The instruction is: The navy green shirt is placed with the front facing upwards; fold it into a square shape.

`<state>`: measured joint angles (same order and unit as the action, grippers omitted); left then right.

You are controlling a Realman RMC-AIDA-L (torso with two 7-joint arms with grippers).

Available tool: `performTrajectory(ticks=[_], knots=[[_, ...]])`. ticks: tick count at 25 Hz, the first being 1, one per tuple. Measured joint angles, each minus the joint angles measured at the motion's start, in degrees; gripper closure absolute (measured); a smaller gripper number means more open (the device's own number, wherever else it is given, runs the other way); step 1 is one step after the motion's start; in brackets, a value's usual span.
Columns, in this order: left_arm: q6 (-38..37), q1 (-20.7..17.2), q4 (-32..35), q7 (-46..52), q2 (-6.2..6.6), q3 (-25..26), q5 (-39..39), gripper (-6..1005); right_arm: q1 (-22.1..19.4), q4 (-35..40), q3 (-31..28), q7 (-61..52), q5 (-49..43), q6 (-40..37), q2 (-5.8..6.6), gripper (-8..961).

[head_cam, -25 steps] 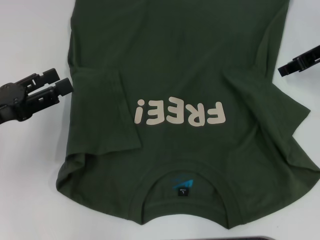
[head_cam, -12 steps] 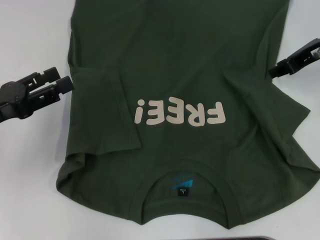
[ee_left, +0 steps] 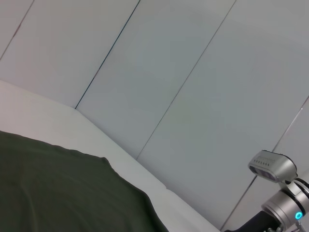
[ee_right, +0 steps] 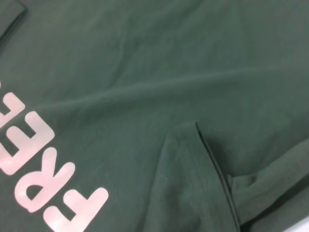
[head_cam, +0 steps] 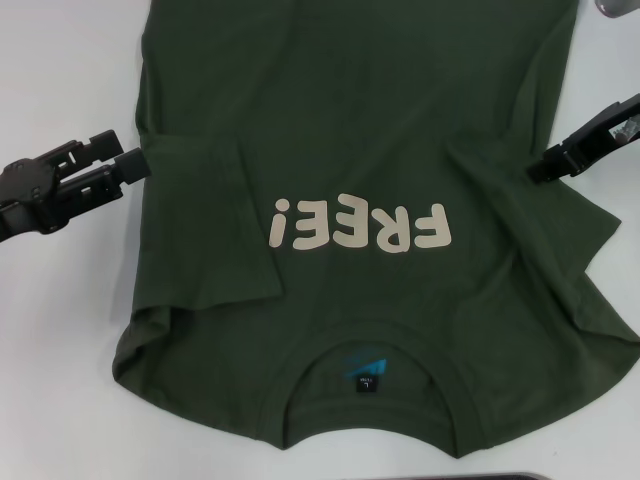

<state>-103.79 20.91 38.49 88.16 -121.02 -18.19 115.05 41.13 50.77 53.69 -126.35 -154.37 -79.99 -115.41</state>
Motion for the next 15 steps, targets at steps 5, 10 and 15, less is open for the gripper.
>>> performTrajectory(ticks=[5,10,15], knots=[[-0.1,0.0,0.0,0.1,0.00,0.0,0.0,218,0.0,0.0,0.1,0.7,0.0,0.5,-0.10,625],[-0.1,-0.2,0.0,0.5,-0.06,0.0,0.0,218,0.0,0.0,0.1,0.7,-0.4,0.6,0.12,626],[-0.1,-0.2,0.0,0.7,-0.09,0.0,0.0,219,0.0,0.6,-0.7,0.9,0.7,-1.4,0.36,617]])
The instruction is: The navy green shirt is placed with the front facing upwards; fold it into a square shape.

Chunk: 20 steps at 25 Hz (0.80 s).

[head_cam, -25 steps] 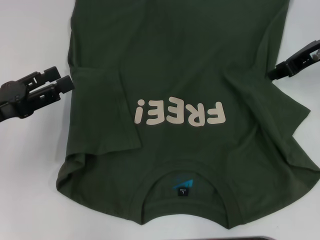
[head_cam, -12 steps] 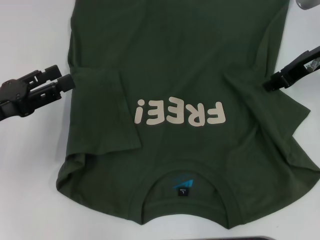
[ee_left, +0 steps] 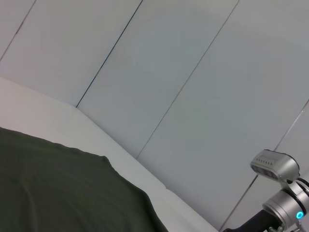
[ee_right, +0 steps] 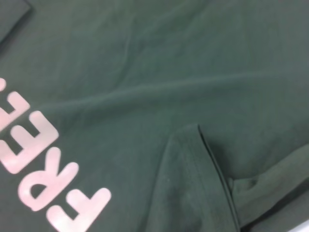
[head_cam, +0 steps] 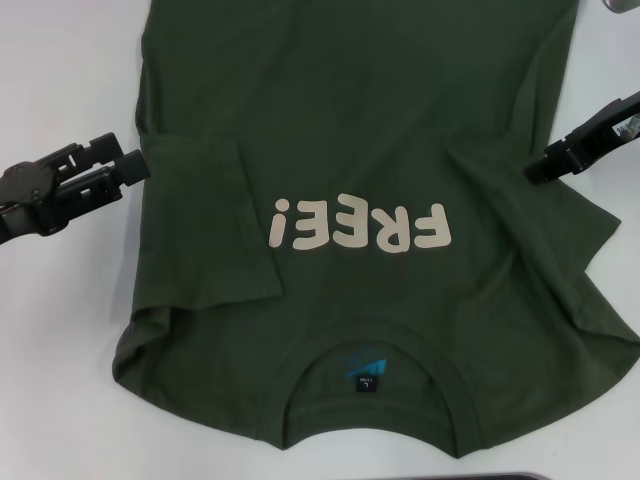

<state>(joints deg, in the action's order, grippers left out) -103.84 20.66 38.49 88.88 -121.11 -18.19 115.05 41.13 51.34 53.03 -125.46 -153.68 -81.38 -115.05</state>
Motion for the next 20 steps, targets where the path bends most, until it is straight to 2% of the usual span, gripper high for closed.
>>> performTrajectory(ticks=[4,11,14,20], knots=[[0.0,0.1,0.0,0.0,0.00,0.0,0.0,219,0.0,0.0,0.1,-0.2,-1.0,-0.1,0.01,598],[0.1,0.3,0.0,0.0,0.00,0.0,0.0,218,0.1,0.1,0.9,1.2,-5.3,2.8,-1.76,309],[0.2,0.3,0.0,0.0,0.00,0.0,0.0,218,0.2,0.1,0.9,1.6,-5.1,3.4,-2.05,179],[0.9,0.2,0.0,0.0,-0.01,0.0,0.0,218,0.7,-0.2,0.9,2.1,-4.7,3.1,-2.09,188]])
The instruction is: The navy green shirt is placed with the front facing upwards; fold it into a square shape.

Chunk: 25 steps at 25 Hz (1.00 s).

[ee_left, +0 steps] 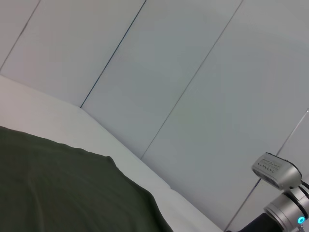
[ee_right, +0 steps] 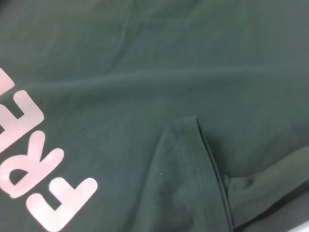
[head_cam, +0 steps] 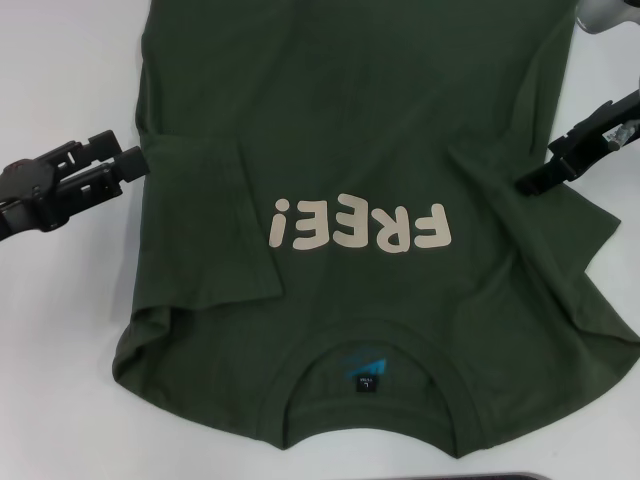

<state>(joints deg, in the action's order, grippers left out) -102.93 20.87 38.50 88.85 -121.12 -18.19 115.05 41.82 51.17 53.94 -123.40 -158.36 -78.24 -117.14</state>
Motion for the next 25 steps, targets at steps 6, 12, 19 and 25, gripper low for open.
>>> performTrajectory(ticks=[6,12,19,25], knots=[[0.1,0.2,-0.1,0.0,-0.08,0.0,0.0,218,0.4,-1.1,0.1,0.0,0.0,-0.7,-0.09,190],[0.6,0.3,-0.1,0.0,-0.08,0.0,0.0,218,0.5,-1.3,0.1,0.1,-0.1,-0.9,-0.37,193],[0.6,0.3,-0.1,0.0,-0.08,0.0,0.0,218,0.7,-1.3,0.1,0.3,0.0,-2.2,-0.46,195],[0.7,0.3,-0.1,0.0,-0.08,0.0,0.0,218,0.8,-1.3,0.1,-0.1,-0.3,-3.0,-0.45,265]])
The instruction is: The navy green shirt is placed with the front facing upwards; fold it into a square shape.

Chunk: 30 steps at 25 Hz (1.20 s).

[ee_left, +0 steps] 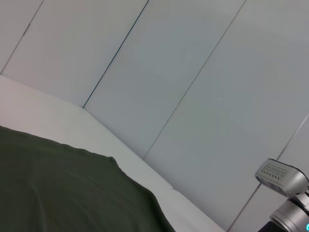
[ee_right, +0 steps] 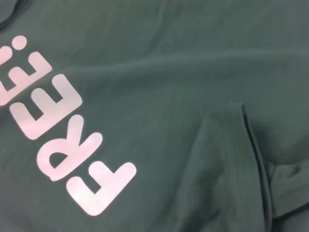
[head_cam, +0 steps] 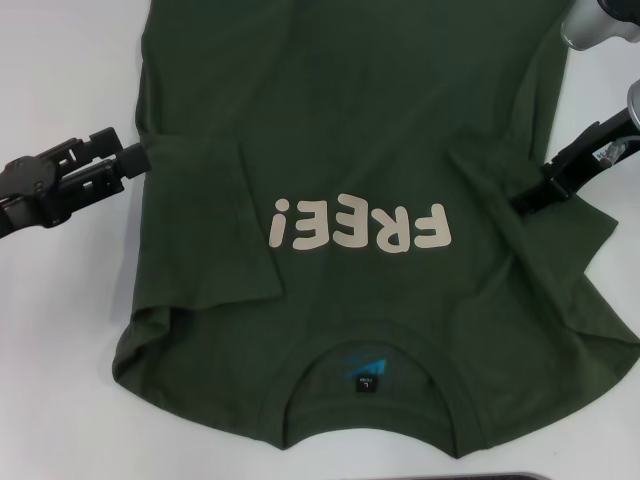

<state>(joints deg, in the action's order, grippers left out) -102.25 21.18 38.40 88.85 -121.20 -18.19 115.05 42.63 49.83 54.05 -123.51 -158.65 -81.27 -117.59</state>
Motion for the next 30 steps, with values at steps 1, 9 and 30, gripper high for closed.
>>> performTrajectory(ticks=[1,9,30], knots=[[0.0,0.0,0.0,0.0,0.00,0.0,0.0,218,0.0,0.0,0.0,-0.1,0.0,-0.2,0.00,333],[-0.1,0.0,0.0,0.0,0.00,-0.1,0.0,219,0.0,0.2,-0.4,-0.4,0.1,-1.0,-0.02,538],[-0.5,-0.2,0.0,0.0,0.00,0.0,0.0,219,0.2,1.7,-0.5,-4.1,0.3,-4.0,0.51,873]])
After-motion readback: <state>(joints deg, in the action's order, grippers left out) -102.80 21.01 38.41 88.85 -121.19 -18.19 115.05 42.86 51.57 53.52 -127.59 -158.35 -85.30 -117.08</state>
